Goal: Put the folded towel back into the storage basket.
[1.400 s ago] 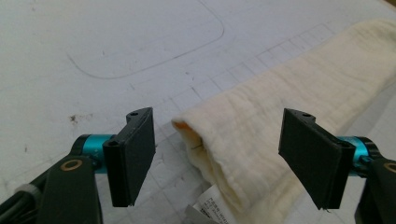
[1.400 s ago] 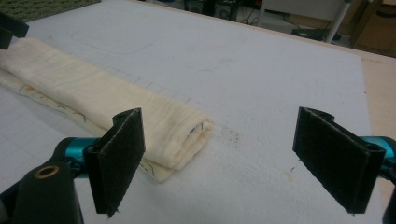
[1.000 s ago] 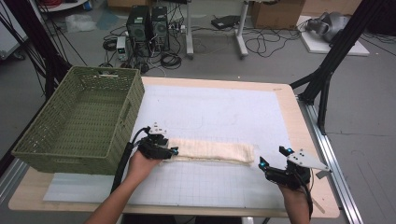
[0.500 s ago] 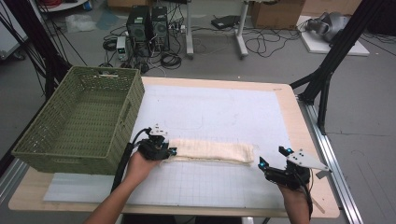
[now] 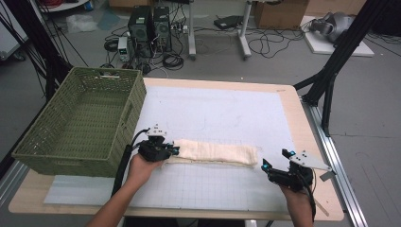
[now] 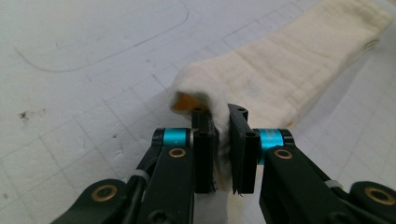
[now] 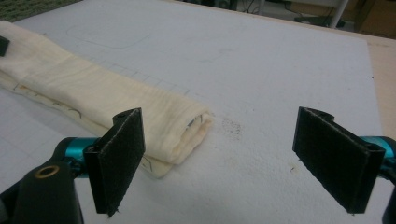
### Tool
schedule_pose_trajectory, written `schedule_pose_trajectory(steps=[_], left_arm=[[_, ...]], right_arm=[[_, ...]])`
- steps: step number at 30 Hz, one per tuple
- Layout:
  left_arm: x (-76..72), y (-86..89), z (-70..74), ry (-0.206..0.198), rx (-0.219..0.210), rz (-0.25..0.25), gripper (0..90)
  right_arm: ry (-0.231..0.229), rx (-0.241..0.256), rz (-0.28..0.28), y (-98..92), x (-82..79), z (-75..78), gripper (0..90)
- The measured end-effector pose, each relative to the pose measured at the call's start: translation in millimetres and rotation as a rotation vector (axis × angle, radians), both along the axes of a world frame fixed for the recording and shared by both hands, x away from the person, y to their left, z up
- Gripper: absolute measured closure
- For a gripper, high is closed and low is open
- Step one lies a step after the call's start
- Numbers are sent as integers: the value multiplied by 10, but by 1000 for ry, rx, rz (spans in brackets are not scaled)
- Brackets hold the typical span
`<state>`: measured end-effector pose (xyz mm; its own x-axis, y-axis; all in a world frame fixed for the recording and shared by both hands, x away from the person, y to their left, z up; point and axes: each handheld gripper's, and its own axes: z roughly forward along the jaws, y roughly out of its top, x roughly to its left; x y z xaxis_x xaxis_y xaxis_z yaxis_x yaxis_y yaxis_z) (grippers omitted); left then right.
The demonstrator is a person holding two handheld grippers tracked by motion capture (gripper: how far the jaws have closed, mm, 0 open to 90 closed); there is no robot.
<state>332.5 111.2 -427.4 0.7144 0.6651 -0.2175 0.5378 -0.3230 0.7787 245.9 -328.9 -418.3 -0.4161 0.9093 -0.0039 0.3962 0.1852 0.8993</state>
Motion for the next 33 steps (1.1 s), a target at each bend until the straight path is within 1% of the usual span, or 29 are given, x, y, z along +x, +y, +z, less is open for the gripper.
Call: schedule_pose_trajectory(steps=[2, 3, 5, 9, 10, 11, 12, 13, 15, 16, 17, 18, 22, 24, 25, 26, 27, 30, 31, 33], left_arm=[[-22, 4, 17, -8, -23, 2, 807], [-31, 8, 21, -10, -35, 2, 805], [-47, 20, 13, -16, -54, 9, 804], [-63, 41, -15, -12, -53, 7, 804], [-68, 48, -25, -12, -55, 6, 804], [-74, 50, -34, -12, -60, 7, 804], [-75, 60, -38, -15, -56, 3, 804], [-75, 63, -39, -14, -54, -2, 803], [-81, 65, -33, -19, -57, -6, 803], [-86, 59, -31, -21, -62, 0, 803], [-86, 64, -26, -24, -58, -8, 802], [-86, 64, -27, -26, -56, -10, 801], [-90, 68, -27, -30, -55, -12, 799], [-93, 71, -23, -32, -50, -17, 799], [-93, 71, -23, -32, -50, -17, 798], [-104, 67, -17, -41, -43, -21, 798], [-107, 68, -15, -45, -41, -23, 798], [-115, 70, -15, -52, -35, -25, 797], [-117, 74, -14, -53, -29, -29, 798], [-125, 73, -15, -56, -31, -28, 798]], right_arm=[[23, 13, -13, 15, 41, -20, 156], [29, 12, -14, 22, 71, -35, 156], [57, 17, -11, 47, 123, -61, 156], [106, 16, -2, 103, 211, -111, 156], [106, 16, -2, 103, 211, -111, 156], [131, 17, -2, 126, 250, -144, 156], [131, 17, -2, 126, 250, -144, 156], [150, 25, 0, 150, 284, -164, 159], [157, 22, -2, 172, 320, -177, 193], [157, 22, -2, 172, 320, -177, 193], [176, 23, -7, 193, 368, -203, 225], [186, 26, -4, 204, 389, -218, 236], [209, 29, 17, 253, 465, -269, 294], [222, 22, 47, 288, 490, -284, 361], [241, 12, 73, 302, 506, -299, 395], [272, -1, 97, 319, 517, -320, 414], [270, -16, 98, 339, 513, -331, 421], [272, -2, 95, 332, 505, -330, 476], [274, -1, 98, 326, 500, -329, 521], [278, 13, 127, 321, 492, -331, 641]])
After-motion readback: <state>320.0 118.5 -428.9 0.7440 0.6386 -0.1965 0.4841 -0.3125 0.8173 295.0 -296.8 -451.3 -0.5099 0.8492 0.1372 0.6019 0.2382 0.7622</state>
